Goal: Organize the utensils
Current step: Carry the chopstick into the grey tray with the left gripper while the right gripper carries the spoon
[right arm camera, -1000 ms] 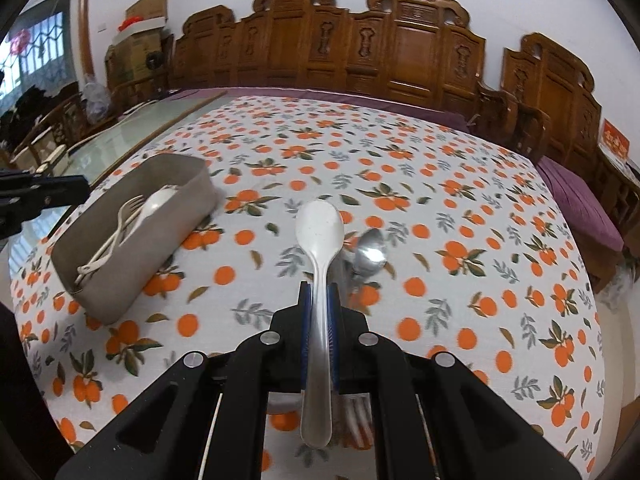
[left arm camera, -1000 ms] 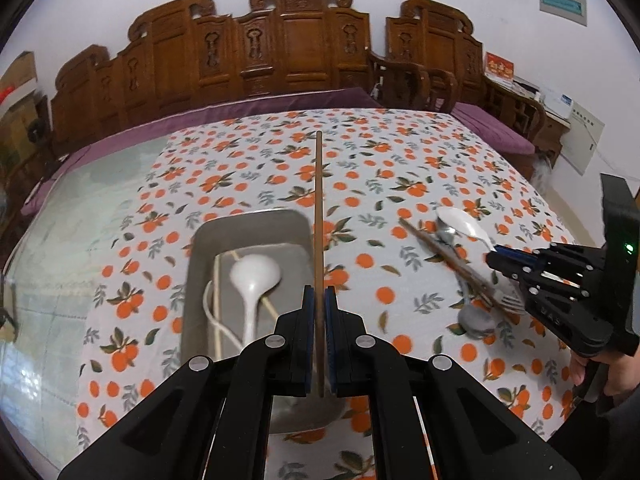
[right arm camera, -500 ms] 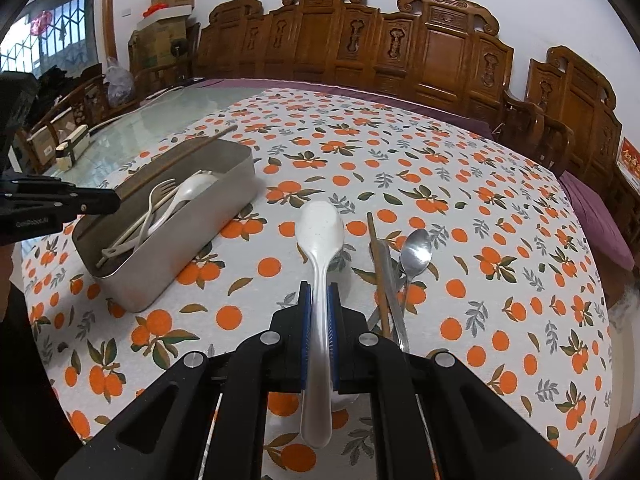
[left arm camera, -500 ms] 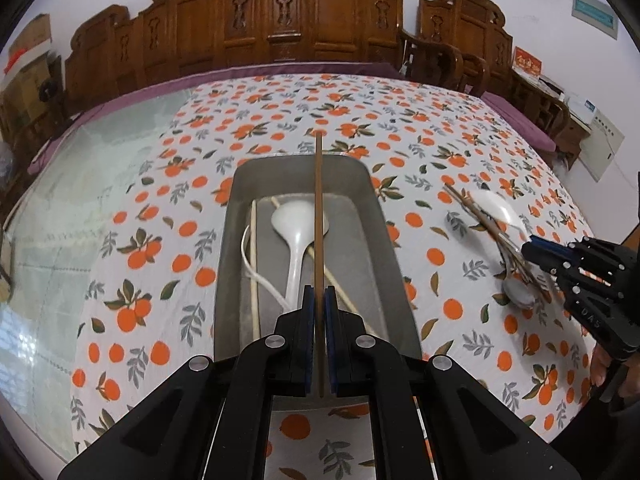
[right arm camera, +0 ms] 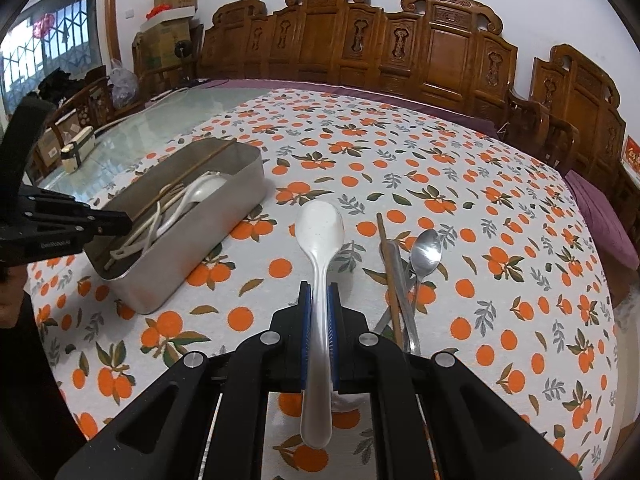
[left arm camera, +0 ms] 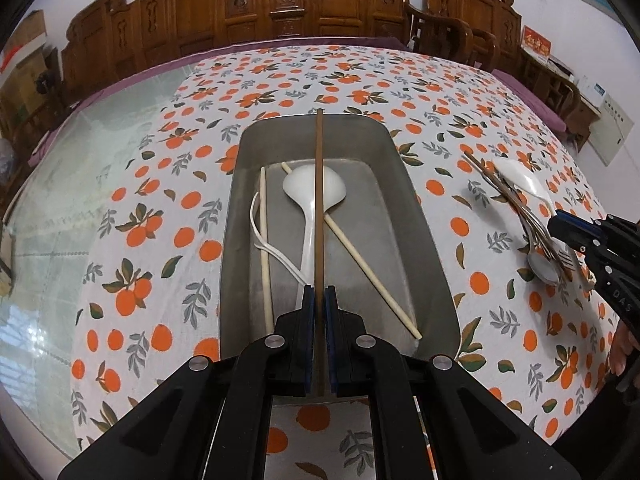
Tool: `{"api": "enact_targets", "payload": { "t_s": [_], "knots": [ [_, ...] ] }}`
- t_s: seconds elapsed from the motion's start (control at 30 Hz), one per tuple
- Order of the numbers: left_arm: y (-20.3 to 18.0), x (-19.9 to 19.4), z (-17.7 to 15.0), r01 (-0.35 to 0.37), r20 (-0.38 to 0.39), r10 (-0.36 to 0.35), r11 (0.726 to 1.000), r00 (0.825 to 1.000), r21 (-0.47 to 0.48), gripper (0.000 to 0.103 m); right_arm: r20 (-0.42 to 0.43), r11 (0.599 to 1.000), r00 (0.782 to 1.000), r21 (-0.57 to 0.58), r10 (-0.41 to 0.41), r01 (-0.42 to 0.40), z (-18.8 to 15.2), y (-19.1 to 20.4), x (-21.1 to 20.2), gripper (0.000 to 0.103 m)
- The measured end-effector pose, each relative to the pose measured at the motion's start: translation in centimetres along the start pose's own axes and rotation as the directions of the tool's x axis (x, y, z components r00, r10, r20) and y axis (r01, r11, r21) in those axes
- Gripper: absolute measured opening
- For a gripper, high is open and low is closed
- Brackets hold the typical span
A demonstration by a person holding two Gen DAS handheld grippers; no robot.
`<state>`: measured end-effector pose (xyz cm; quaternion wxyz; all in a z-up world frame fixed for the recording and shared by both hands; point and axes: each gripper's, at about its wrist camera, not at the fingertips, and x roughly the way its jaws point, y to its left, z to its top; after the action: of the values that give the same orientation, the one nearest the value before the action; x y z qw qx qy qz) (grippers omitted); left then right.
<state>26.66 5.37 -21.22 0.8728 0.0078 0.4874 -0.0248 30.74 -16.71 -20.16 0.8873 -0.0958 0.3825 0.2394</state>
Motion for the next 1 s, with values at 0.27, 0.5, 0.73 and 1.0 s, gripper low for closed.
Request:
{"api": "enact_targets", "payload": {
  "t_s": [0.27,0.5,0.73,1.0],
  "knots": [
    [0.5,-0.6,0.4,0.003,0.027,-0.003,1.000,1.000,-0.013,0.004,0.031,0.999,0.999,0.012,0.031,-0.032,0.5,1.1,-1.0,0.009],
    [1.6,-1.5,0.9,0.000,0.064,0.001,1.000,0.998,-0.030,0.014,0.041,0.997,0.996,0.019,0.079,-0.080,1.8,3.0,-1.4,0.009],
    [3.2,-3.0,1.5,-0.014,0.125,0.021,0.998,0.992,-0.053,0.031,0.043,0.991,0.990,0.020,0.132,-0.132,4.2,5.6,-0.7,0.009],
    [5.6,-4.2,1.8,-0.029,0.169,0.047,0.994,0.985,-0.107,0.070,0.038,0.985,0.985,0.026,0.169,-0.170,7.3,8.3,1.4,0.009]
  ]
}}
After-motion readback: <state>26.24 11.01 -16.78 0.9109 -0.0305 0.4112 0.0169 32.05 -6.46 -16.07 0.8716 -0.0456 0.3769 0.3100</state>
